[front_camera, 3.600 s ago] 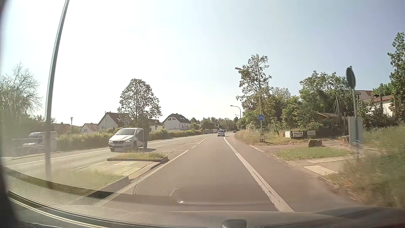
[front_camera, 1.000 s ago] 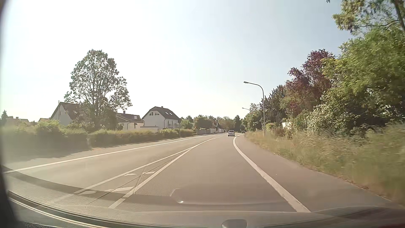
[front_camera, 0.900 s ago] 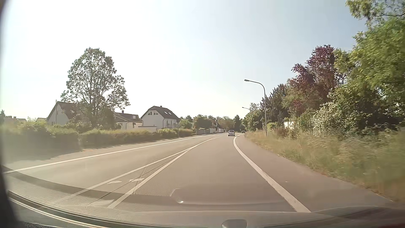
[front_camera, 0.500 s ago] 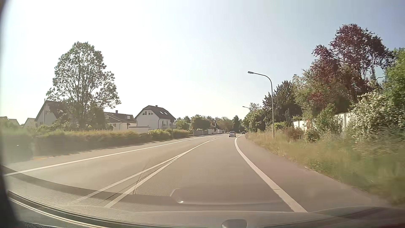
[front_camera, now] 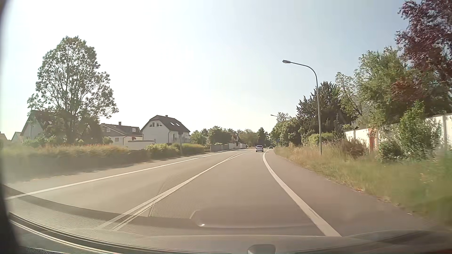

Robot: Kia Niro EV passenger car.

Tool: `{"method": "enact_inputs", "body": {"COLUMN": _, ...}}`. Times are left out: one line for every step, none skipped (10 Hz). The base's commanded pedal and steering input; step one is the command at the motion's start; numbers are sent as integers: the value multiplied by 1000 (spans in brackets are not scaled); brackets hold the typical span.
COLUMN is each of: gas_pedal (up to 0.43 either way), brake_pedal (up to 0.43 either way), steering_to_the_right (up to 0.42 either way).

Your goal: Follow the waypoints while adhering to traffic rules and regulations

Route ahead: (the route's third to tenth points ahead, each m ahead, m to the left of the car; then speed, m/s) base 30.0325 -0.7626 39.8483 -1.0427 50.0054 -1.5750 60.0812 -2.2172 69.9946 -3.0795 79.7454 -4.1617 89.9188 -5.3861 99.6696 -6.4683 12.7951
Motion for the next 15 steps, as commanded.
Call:
{"method": "enact_inputs", "body": {"gas_pedal": 59, "brake_pedal": 30, "steering_to_the_right": 8}}
{"method": "enact_inputs", "body": {"gas_pedal": 59, "brake_pedal": 30, "steering_to_the_right": 8}}
{"method": "enact_inputs", "body": {"gas_pedal": 59, "brake_pedal": 30, "steering_to_the_right": 8}}
{"method": "enact_inputs", "body": {"gas_pedal": 59, "brake_pedal": 30, "steering_to_the_right": 8}}
{"method": "enact_inputs", "body": {"gas_pedal": 59, "brake_pedal": 30, "steering_to_the_right": 8}}
{"method": "enact_inputs", "body": {"gas_pedal": 59, "brake_pedal": 30, "steering_to_the_right": 8}}
{"method": "enact_inputs", "body": {"gas_pedal": 59, "brake_pedal": 30, "steering_to_the_right": 8}}
{"method": "enact_inputs", "body": {"gas_pedal": 59, "brake_pedal": 30, "steering_to_the_right": 8}}
{"method": "enact_inputs", "body": {"gas_pedal": 59, "brake_pedal": 30, "steering_to_the_right": 8}}
{"method": "enact_inputs", "body": {"gas_pedal": 59, "brake_pedal": 30, "steering_to_the_right": 8}}
{"method": "enact_inputs", "body": {"gas_pedal": 59, "brake_pedal": 30, "steering_to_the_right": 8}}
{"method": "enact_inputs", "body": {"gas_pedal": 59, "brake_pedal": 30, "steering_to_the_right": 8}}
{"method": "enact_inputs", "body": {"gas_pedal": 59, "brake_pedal": 30, "steering_to_the_right": 8}}
{"method": "enact_inputs", "body": {"gas_pedal": 59, "brake_pedal": 30, "steering_to_the_right": 9}}
{"method": "enact_inputs", "body": {"gas_pedal": 59, "brake_pedal": 30, "steering_to_the_right": 8}}
